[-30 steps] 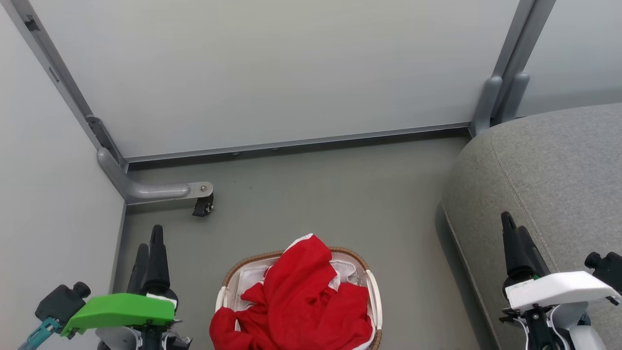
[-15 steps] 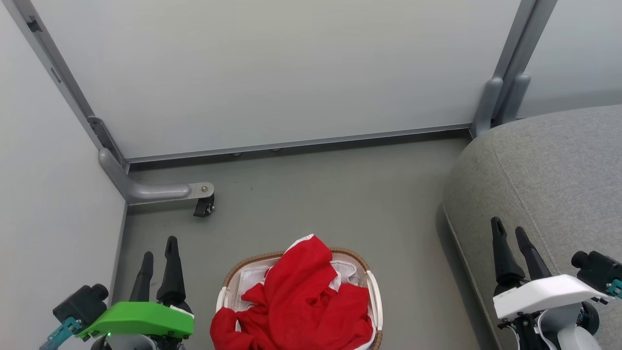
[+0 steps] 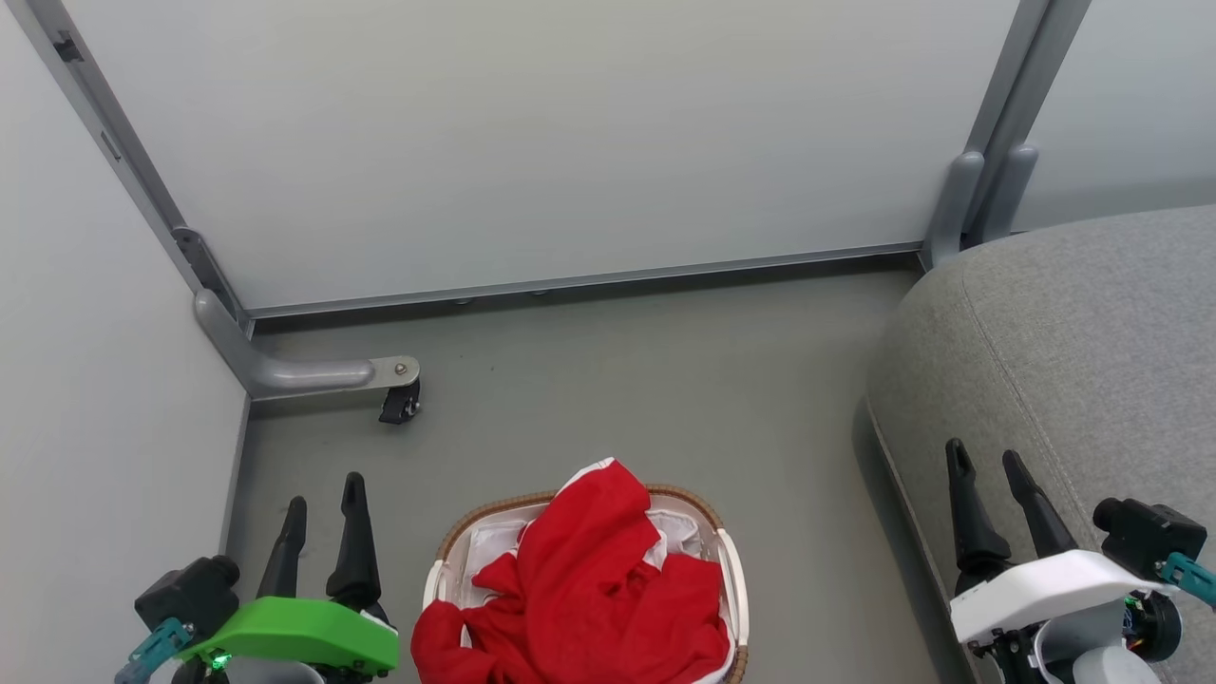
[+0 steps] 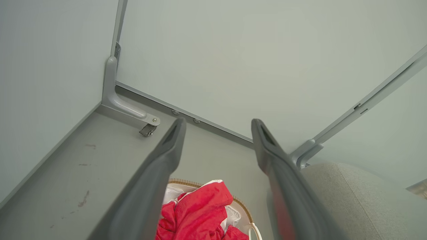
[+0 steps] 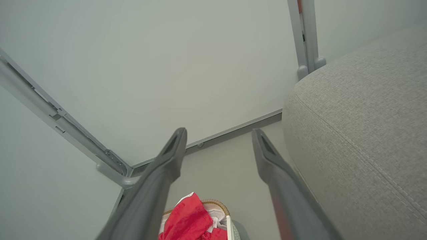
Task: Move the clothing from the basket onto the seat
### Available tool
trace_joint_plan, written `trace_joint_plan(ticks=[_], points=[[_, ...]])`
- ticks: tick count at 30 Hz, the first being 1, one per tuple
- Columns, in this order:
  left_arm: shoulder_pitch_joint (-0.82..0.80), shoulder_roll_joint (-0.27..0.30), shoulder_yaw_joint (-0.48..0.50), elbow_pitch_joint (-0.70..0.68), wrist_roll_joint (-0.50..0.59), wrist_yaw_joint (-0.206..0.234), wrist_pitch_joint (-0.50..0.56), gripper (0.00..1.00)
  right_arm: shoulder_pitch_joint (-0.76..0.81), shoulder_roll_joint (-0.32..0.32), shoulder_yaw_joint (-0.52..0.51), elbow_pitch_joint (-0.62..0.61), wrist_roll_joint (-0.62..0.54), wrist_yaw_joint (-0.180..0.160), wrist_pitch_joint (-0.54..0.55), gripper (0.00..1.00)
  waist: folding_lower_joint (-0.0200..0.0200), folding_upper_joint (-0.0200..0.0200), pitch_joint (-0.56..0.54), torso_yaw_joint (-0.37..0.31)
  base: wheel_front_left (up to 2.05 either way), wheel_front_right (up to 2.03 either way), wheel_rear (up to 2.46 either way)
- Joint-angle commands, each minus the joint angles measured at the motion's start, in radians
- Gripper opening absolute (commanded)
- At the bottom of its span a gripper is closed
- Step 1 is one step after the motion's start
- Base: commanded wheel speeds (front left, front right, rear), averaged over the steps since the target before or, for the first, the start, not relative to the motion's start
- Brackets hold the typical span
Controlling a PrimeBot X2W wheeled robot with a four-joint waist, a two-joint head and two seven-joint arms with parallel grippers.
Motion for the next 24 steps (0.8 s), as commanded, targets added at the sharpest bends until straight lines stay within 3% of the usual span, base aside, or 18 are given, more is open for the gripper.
trace_joint_plan(ticks=[1, 24], points=[[0.008, 0.007, -0.001, -0.002, 0.025, 0.004, -0.009, 1.0, 0.001, -0.007, 0.003, -0.003, -0.03, 0.0, -0.01, 1.0, 0.0, 0.0, 0.0, 0.0, 0.0, 0.0, 0.0], [0.012, 0.009, -0.017, 0.071, 0.191, 0.001, -0.061, 1.0, 0.013, -0.009, 0.009, 0.005, -0.235, 0.0, -0.063, 1.0, 0.0, 0.0, 0.001, 0.01, 0.0, 0.0, 0.0]])
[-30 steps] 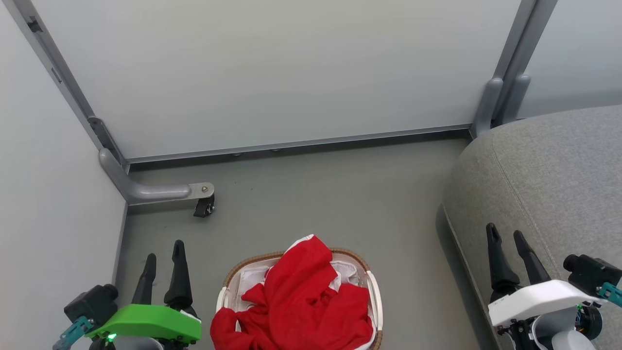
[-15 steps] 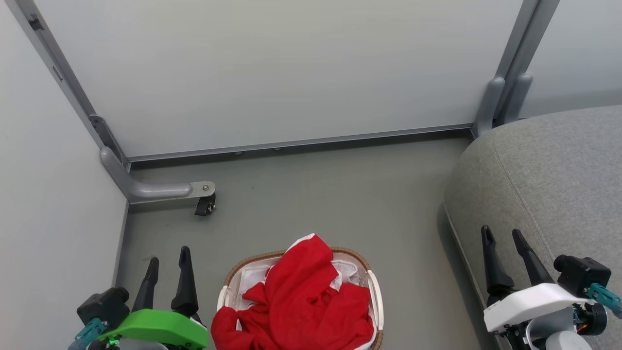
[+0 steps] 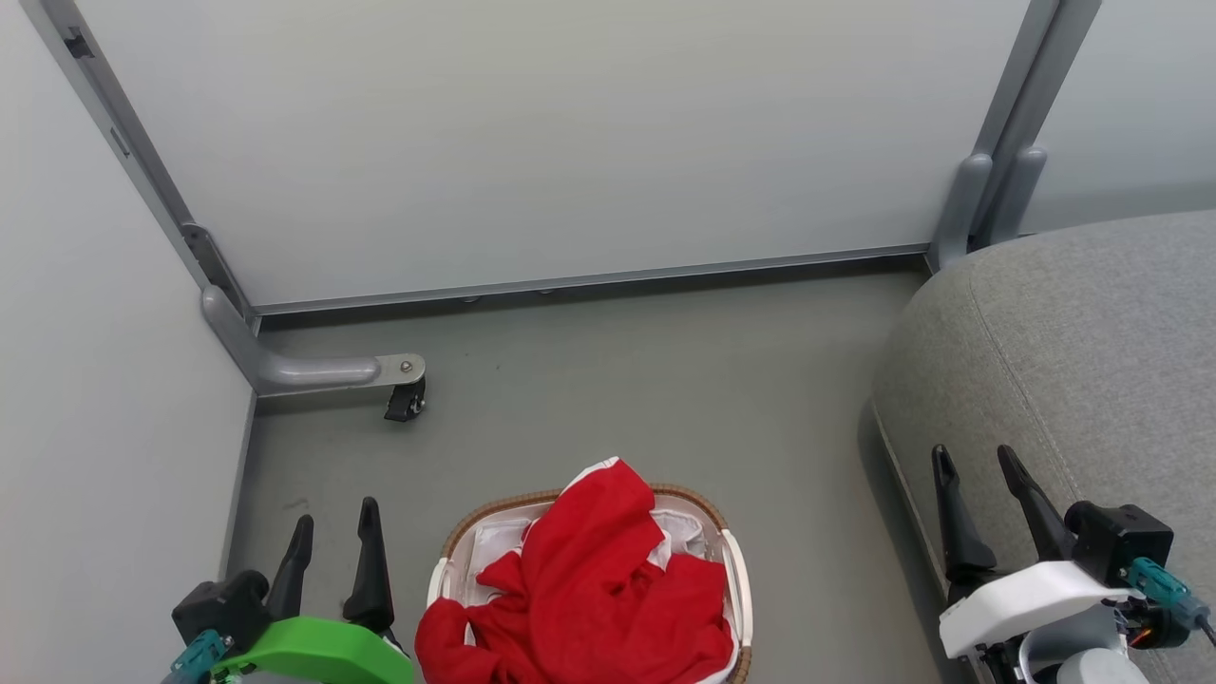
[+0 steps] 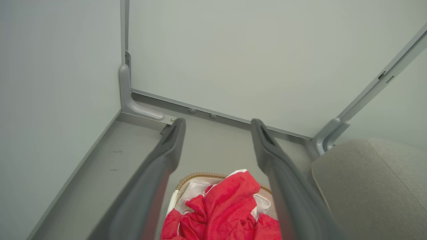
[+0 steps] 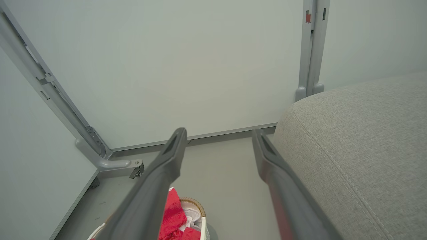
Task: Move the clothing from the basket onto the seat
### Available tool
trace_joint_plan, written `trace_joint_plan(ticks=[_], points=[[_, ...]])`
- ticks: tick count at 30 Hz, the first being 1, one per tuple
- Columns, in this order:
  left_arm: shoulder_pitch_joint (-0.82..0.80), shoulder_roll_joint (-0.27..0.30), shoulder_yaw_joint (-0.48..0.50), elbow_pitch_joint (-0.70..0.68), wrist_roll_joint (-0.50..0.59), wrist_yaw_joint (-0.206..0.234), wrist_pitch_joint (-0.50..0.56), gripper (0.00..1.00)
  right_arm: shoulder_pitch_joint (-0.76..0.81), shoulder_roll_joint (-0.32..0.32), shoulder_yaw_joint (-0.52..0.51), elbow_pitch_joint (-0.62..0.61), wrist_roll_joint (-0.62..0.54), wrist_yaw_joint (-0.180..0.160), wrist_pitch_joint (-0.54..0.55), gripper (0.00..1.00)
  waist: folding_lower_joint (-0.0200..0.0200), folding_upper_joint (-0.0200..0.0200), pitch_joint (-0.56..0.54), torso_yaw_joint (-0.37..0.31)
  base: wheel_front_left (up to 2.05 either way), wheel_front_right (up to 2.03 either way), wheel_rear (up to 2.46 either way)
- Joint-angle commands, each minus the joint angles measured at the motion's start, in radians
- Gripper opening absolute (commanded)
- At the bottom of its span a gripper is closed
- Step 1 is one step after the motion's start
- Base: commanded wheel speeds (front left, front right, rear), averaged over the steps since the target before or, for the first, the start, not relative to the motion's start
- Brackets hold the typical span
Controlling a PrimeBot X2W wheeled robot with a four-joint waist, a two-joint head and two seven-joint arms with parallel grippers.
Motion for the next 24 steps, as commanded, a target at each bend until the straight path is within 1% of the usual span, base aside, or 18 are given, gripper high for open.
trace_joint_plan(ticks=[1, 24], points=[[0.008, 0.007, -0.003, 0.0, 0.027, 0.001, -0.009, 1.0, 0.009, -0.006, 0.0, 0.0, -0.026, 0.0, -0.01, 1.0, -0.0001, 0.0, 0.0, 0.001, 0.0, 0.0, 0.0], [0.015, 0.009, -0.022, 0.041, 0.164, 0.003, -0.051, 1.0, 0.02, -0.008, 0.004, 0.019, -0.202, 0.0, -0.052, 1.0, -0.0001, 0.0, -0.004, 0.008, 0.0, 0.0, 0.0]])
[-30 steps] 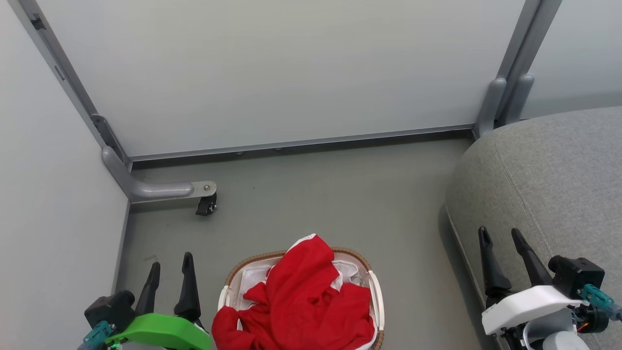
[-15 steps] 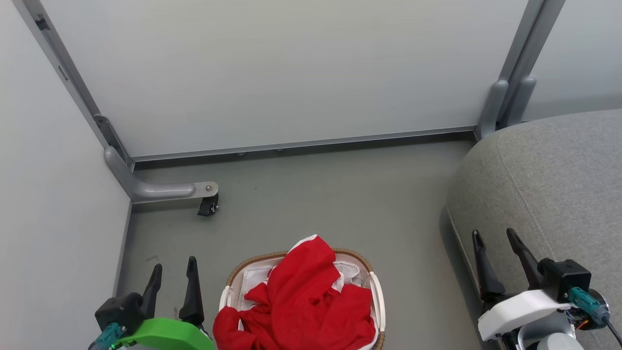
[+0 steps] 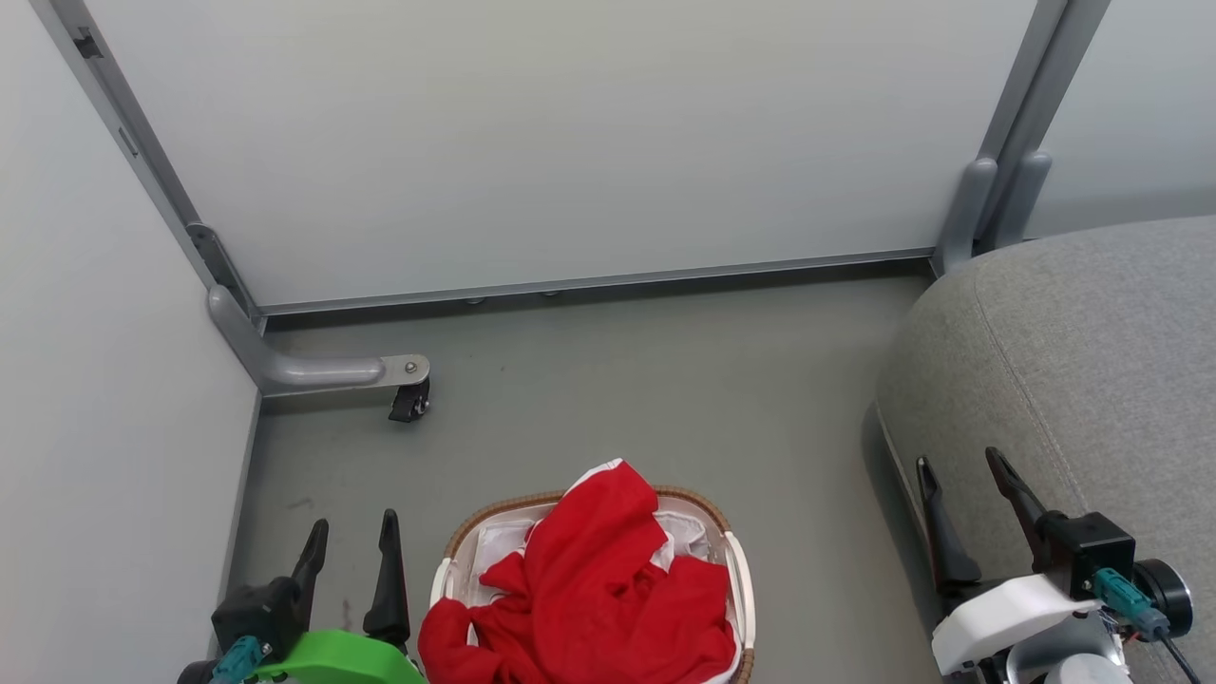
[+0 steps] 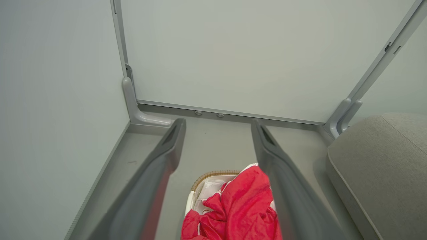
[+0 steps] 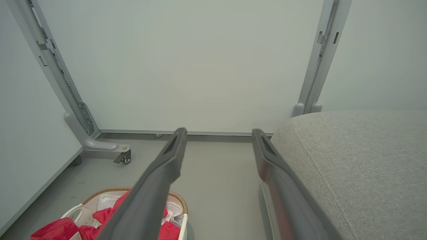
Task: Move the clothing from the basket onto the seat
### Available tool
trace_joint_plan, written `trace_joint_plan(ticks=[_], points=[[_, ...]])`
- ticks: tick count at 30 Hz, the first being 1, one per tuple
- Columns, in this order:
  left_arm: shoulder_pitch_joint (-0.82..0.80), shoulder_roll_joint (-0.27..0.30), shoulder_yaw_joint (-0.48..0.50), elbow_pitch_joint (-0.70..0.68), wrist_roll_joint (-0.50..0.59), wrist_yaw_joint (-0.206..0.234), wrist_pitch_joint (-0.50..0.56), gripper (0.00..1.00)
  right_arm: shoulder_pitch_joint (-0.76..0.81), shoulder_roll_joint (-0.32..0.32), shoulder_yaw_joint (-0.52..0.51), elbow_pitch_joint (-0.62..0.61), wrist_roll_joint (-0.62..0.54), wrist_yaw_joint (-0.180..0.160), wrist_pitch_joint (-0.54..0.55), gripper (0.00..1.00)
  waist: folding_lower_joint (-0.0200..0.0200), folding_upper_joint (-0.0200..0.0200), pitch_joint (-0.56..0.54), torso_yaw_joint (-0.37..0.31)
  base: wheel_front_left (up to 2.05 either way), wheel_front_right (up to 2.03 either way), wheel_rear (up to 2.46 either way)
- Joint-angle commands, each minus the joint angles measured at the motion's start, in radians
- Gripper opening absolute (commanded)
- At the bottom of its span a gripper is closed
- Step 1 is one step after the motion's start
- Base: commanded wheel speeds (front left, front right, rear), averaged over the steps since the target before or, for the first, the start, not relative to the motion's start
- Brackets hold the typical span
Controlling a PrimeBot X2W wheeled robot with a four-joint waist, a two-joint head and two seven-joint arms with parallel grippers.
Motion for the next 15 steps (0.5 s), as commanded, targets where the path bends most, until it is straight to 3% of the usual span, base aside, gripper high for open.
trace_joint_plan(ticks=[1, 15], points=[[0.014, 0.007, -0.002, 0.003, 0.017, 0.003, -0.007, 1.0, 0.017, -0.006, -0.002, 0.004, -0.02, 0.0, -0.008, 1.0, 0.0, 0.0, 0.0, 0.001, 0.0, 0.0, 0.0], [0.016, 0.007, 0.004, 0.018, 0.023, 0.003, -0.008, 1.0, 0.018, -0.006, -0.005, 0.015, -0.031, 0.0, -0.011, 1.0, 0.0, 0.0, 0.001, 0.003, 0.0, 0.0, 0.0]])
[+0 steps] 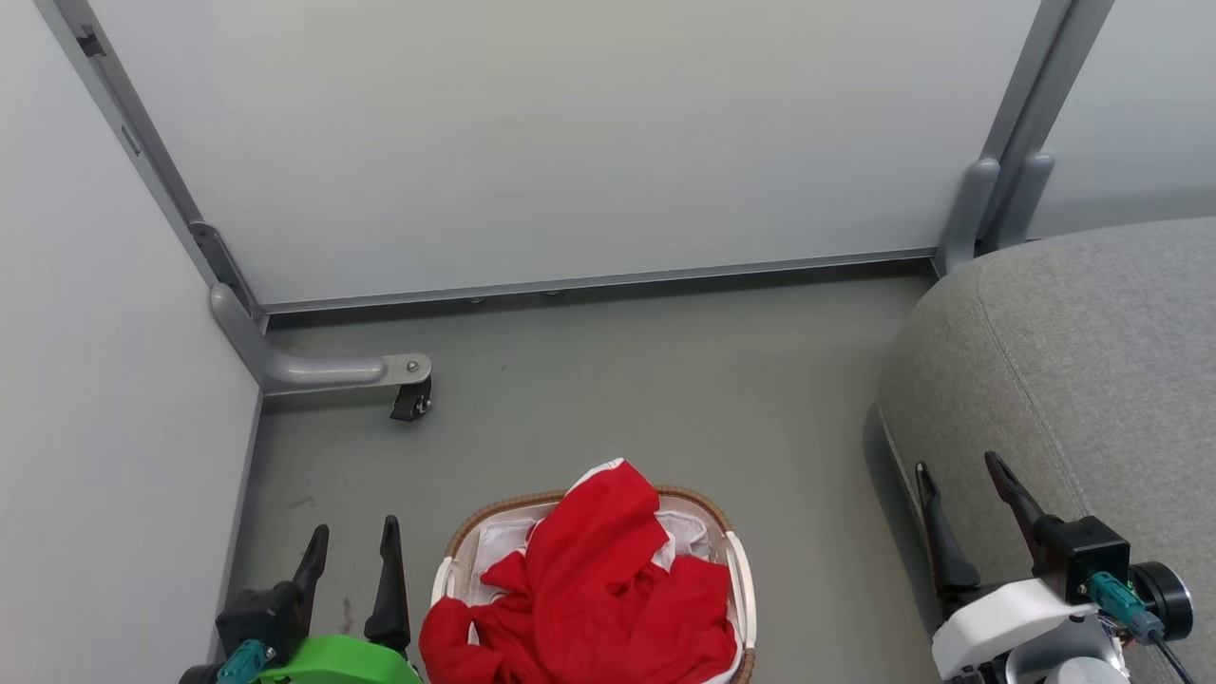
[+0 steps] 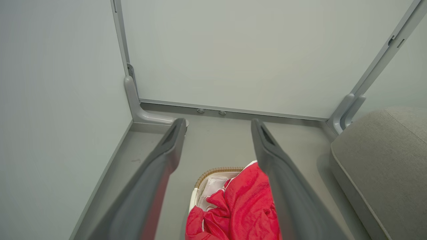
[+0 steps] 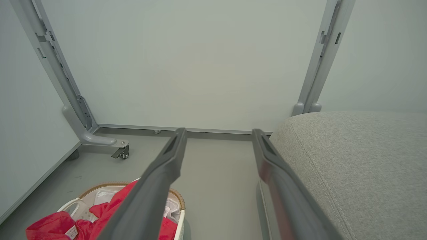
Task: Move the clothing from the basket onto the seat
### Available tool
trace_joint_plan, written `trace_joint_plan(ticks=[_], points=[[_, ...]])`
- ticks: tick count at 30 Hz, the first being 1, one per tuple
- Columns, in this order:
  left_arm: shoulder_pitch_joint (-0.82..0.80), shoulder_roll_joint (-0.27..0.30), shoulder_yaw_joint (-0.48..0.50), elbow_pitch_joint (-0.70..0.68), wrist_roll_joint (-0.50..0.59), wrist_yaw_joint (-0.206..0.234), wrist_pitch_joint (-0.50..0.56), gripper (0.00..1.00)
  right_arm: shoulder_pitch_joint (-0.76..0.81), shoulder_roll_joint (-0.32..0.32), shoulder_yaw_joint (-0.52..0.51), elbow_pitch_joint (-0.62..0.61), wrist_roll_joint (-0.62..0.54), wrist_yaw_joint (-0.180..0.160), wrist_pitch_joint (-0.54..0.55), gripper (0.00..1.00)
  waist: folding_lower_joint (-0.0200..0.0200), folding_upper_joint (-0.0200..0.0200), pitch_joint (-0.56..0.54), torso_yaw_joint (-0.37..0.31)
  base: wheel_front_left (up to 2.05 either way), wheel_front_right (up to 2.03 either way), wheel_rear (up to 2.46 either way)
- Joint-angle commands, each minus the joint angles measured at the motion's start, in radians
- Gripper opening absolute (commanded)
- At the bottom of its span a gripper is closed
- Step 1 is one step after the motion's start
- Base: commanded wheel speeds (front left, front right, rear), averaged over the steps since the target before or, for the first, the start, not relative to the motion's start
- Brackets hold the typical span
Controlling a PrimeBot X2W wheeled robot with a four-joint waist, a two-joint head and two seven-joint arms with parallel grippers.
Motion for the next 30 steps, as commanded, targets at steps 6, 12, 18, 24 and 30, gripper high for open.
trace_joint_plan(ticks=[6, 12, 18, 24, 30], points=[[0.016, 0.007, 0.007, 0.003, 0.003, 0.001, 0.0, 1.0, 0.016, -0.006, -0.005, 0.002, -0.002, 0.0, -0.005, 1.0, 0.0, 0.0, 0.003, -0.002, 0.0, 0.0, 0.0], [0.013, 0.007, 0.003, -0.001, 0.003, 0.0, 0.0, 1.0, 0.013, -0.006, -0.007, -0.004, -0.003, 0.0, -0.005, 1.0, 0.0, 0.0, 0.013, -0.003, 0.0, 0.0, 0.0], [-0.007, 0.007, -0.006, 0.004, 0.011, -0.002, 0.0, 1.0, -0.002, -0.006, -0.003, -0.013, -0.003, 0.0, -0.005, 1.0, 0.0, 0.0, 0.042, -0.011, 0.0, 0.0, 0.0], [-0.077, 0.006, -0.025, 0.016, 0.027, -0.007, 0.0, 1.0, -0.051, -0.006, 0.005, -0.029, -0.009, 0.0, -0.005, 1.0, 0.0, 0.0, 0.144, -0.037, 0.0, 0.0, 0.0], [-0.202, 0.006, -0.057, 0.067, 0.046, -0.012, 0.0, 1.0, -0.128, -0.005, 0.014, -0.05, -0.008, 0.0, -0.005, 1.0, 0.0, 0.0, 0.296, -0.072, 0.0, 0.0, 0.0]])
